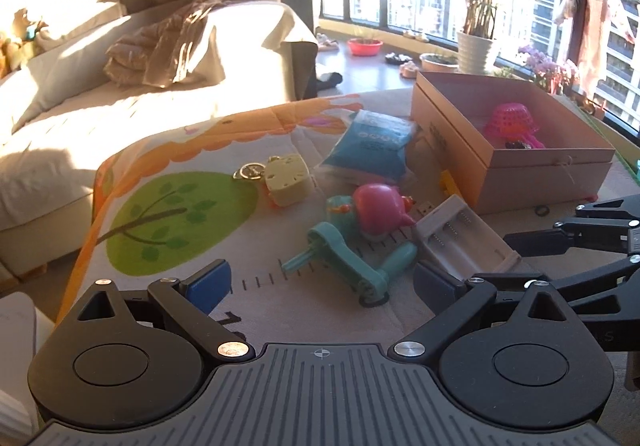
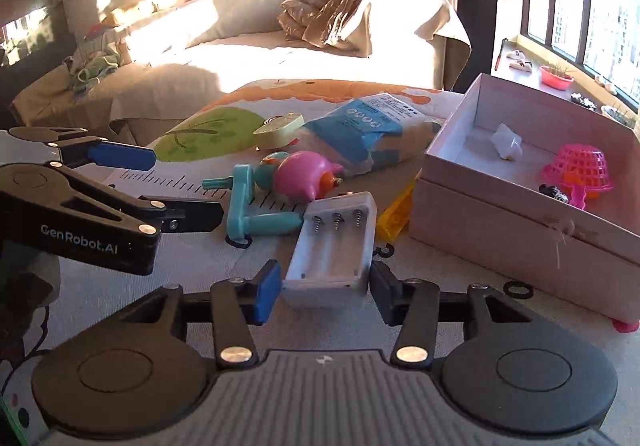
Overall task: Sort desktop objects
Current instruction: 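Grasp the white battery holder with the right tool and lift it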
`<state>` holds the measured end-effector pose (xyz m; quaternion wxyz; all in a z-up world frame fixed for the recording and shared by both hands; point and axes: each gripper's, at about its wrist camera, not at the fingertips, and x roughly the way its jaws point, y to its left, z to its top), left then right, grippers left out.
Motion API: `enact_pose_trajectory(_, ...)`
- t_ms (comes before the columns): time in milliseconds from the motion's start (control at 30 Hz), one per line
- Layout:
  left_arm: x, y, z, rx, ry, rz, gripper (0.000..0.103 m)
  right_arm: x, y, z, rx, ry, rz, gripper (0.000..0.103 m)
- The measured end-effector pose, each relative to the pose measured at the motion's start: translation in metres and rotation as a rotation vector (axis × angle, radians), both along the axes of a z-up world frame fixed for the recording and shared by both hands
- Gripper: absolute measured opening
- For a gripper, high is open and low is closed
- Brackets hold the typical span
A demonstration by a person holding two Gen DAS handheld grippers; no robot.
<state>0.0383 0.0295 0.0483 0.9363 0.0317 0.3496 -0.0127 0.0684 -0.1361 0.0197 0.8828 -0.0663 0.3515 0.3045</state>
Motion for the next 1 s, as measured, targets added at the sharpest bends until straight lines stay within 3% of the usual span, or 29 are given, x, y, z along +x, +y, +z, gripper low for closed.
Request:
enact_pose_trajectory(33, 0.0, -0.001, 0.0, 0.0, 0.001, -0.006, 0.1, -0.003, -0.007, 0.002, 0.01, 0.0, -0.005, 0.035)
enact_pose_trajectory(67, 0.0, -0.003, -0.001, -0.002, 0.001, -0.015, 0.1, -0.005, -0.016, 0.005, 0.009, 0.008, -0.02, 0.017)
enact_pose_trajectory(100, 0.0, -0.005, -0.002, -0.007, 0.001, -0.026, 0.1, -0.008, -0.025, 0.006, 0.006, 0.015, -0.038, 0.009)
enact_pose_trajectory(333, 0.003, -0.027, -0.019, -0.008, 0.008, -0.125, 0.1, -0.029, -0.09, 0.0, -0.06, 0.004, -0.22, 0.009)
enact_pose_trajectory(433, 0.01, -0.032, -0.025, 0.015, -0.025, -0.087, 0.1, -0.029, -0.092, 0.003, -0.01, 0.005, -0.225, 0.025)
enact_pose_trajectory(467, 0.016, -0.03, -0.026, 0.027, -0.03, -0.045, 0.1, -0.028, -0.089, 0.004, 0.006, -0.003, -0.216, 0.037)
enact_pose_trajectory(533, 0.023, -0.022, -0.027, 0.018, -0.031, 0.023, 0.1, -0.025, -0.077, 0.006, 0.022, -0.021, -0.186, 0.046)
enact_pose_trajectory(600, 0.027, -0.011, -0.028, 0.005, -0.025, 0.061, 0.1, -0.024, -0.058, 0.008, 0.029, -0.029, -0.147, 0.064)
enact_pose_trajectory(667, 0.027, -0.001, -0.028, 0.004, -0.021, 0.074, 0.101, -0.024, -0.037, 0.009, 0.03, -0.043, -0.106, 0.075)
enact_pose_trajectory(867, 0.02, 0.016, -0.021, 0.038, -0.02, 0.106, 0.1, -0.008, 0.017, -0.005, -0.039, -0.062, -0.064, 0.076)
enact_pose_trajectory(967, 0.013, 0.022, -0.021, 0.034, -0.014, 0.099, 0.1, 0.0, 0.022, -0.011, -0.074, -0.034, -0.072, 0.048)
enact_pose_trajectory(1000, 0.011, 0.023, -0.021, 0.022, -0.012, 0.091, 0.1, 0.0, 0.017, -0.011, -0.064, -0.023, -0.072, 0.047)
